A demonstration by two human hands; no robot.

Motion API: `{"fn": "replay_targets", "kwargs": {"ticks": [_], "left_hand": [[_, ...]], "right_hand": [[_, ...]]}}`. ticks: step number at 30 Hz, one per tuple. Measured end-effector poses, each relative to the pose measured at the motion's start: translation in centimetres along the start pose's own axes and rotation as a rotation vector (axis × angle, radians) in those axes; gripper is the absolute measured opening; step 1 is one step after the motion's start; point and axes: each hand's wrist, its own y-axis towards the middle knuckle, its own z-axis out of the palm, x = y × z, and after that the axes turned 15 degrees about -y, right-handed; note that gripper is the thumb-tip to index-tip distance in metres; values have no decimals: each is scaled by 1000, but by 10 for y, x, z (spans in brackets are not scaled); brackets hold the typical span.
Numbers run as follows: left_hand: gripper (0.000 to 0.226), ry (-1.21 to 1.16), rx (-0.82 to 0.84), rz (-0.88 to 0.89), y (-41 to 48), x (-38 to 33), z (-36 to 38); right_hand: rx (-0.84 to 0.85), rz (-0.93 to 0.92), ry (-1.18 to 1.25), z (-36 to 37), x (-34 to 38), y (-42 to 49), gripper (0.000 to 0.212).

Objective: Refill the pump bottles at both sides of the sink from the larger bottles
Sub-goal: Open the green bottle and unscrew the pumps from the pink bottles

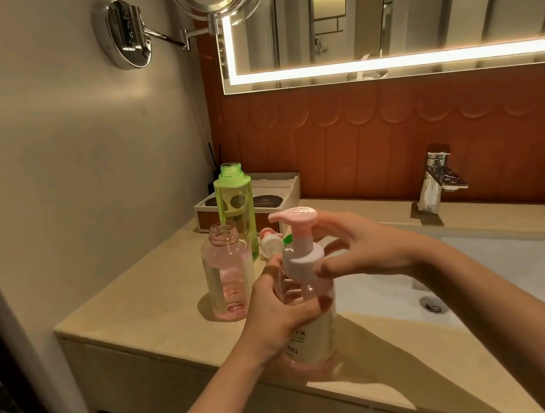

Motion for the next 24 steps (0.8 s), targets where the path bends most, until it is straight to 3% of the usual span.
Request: {"fn": "replay_targets", "kwargs": {"ticks": [3, 8, 10, 14, 17, 20, 24], "left_hand": [[78, -8, -7, -7, -1, -2, 1], [56, 10, 6, 6, -2, 4, -3], [60, 5, 20, 27, 0, 3, -3], [73, -5, 29, 30, 0, 2, 0], [72, 19, 30, 56, -1, 0, 2], [70, 30, 13, 70, -1, 3, 1], [72, 5, 18, 53, -1, 3, 1]], "right_hand": [[-51, 55, -33, 5, 8, -7, 55], [-375, 79, -257, 32, 20, 0, 51], [-323, 100, -224, 27, 16, 0, 48], [-89, 33, 88, 17, 8, -7, 65], [-260, 83, -97, 22, 11, -8, 54], [-447, 133, -192, 33, 16, -3, 62], [-412, 109, -159, 31, 19, -4, 49]]}}
